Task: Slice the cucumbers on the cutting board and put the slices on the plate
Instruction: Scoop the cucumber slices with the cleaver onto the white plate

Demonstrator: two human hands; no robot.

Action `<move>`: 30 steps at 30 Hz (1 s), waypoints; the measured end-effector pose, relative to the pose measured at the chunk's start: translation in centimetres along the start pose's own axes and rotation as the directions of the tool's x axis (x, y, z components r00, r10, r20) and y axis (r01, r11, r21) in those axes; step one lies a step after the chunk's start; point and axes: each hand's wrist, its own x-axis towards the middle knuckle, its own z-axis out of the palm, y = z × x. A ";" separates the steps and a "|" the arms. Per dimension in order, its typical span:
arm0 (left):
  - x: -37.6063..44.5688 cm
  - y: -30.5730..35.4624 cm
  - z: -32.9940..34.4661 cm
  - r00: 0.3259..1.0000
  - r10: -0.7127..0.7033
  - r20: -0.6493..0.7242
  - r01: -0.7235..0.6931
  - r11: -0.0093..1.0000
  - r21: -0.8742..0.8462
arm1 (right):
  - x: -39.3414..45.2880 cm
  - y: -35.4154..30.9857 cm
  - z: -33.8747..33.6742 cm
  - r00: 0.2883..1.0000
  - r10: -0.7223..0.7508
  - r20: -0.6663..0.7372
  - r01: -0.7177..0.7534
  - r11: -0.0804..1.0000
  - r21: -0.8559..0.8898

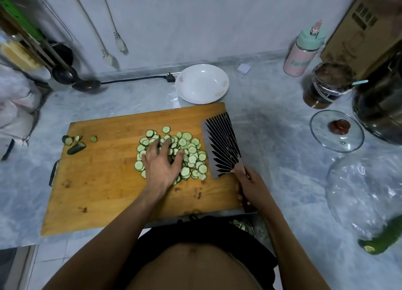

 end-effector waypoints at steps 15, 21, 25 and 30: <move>0.8 2.2 0.6 0.998 0.049 0.041 -0.054 0.990 0.127 | 2.9 -2.2 4.4 0.984 -0.047 0.173 0.057 0.997 -0.053; 1.6 2.7 1.5 0.980 0.170 0.106 -0.191 0.953 0.234 | 2.6 -2.1 4.5 0.986 -0.058 0.156 0.056 0.998 0.023; 1.8 1.1 1.1 0.968 0.250 0.033 -0.252 0.956 0.149 | 2.9 -1.9 3.9 0.985 -0.023 0.169 0.010 0.997 0.078; 2.1 1.4 0.7 0.982 0.191 0.015 -0.191 0.981 0.041 | 2.9 -2.4 4.9 0.985 -0.031 0.170 0.020 0.998 0.063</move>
